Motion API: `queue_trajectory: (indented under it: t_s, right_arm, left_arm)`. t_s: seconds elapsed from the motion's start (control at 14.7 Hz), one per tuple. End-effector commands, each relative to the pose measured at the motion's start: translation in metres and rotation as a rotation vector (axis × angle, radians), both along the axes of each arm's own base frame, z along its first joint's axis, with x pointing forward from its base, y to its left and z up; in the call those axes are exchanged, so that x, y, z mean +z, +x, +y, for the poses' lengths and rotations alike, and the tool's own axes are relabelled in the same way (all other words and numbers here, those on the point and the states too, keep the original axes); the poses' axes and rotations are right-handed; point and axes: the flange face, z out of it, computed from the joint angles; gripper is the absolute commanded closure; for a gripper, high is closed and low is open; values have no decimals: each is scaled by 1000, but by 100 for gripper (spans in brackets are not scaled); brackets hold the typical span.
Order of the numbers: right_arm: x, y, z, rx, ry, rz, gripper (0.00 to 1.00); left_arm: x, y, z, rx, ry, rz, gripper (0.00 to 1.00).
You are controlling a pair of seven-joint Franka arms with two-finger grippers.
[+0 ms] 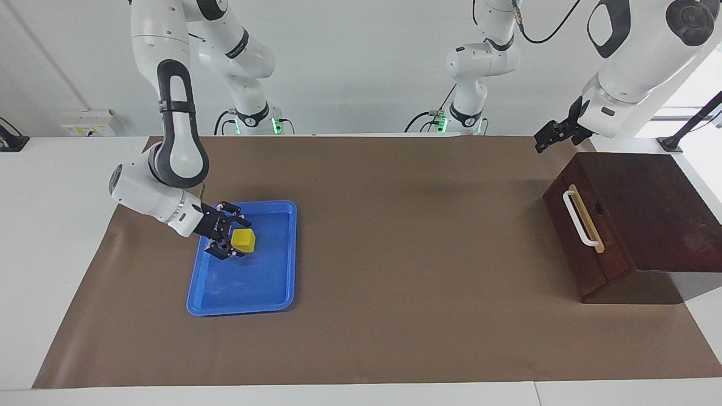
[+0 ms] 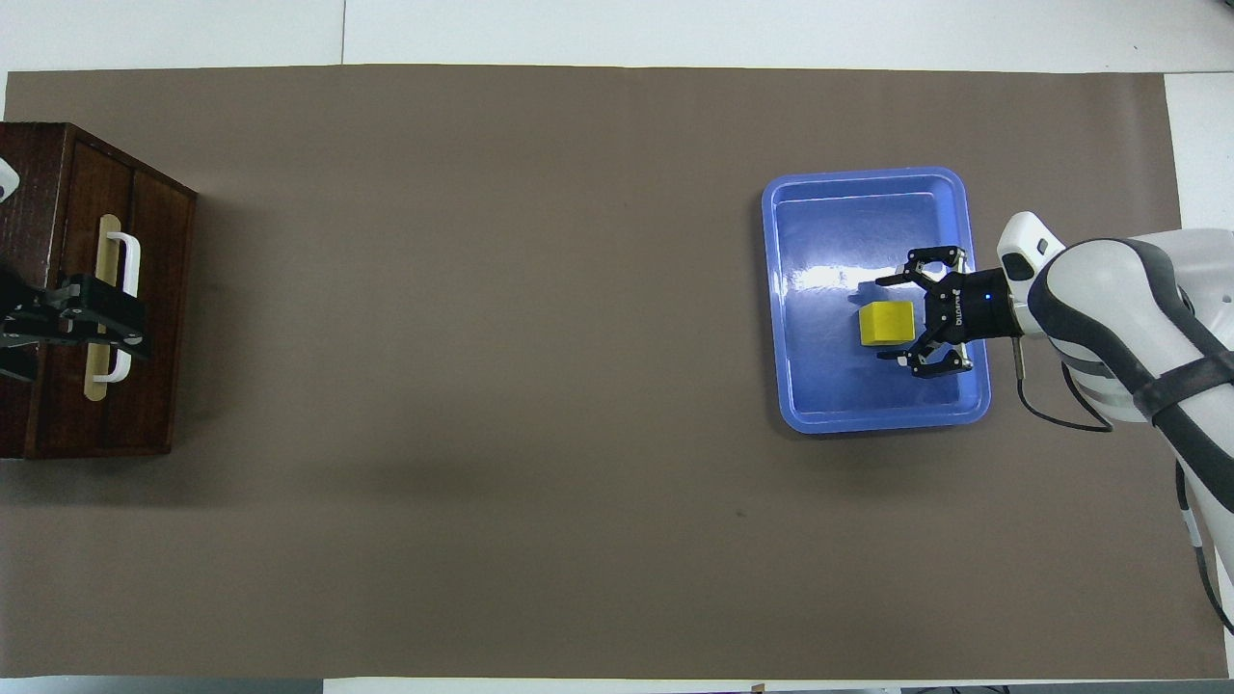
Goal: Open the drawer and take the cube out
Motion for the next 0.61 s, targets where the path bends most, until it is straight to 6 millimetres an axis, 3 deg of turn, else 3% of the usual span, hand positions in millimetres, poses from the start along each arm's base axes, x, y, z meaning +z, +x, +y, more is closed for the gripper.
queue_trajectory:
  t_s: [0.0,0.27,0.54]
  right_arm:
    - [41,-3,9,-45,-15,22,0]
    - [103,-8,16,-146,-73,129,0]
    - [161,5,12,-180,-160,202,0]
  left_arm:
    - [-10,-3,-1,-39,-13,7,0]
    - [-13,-8,7,-25,-12,-4,0]
    - [-8,-6,6,-62,-20,-24,0]
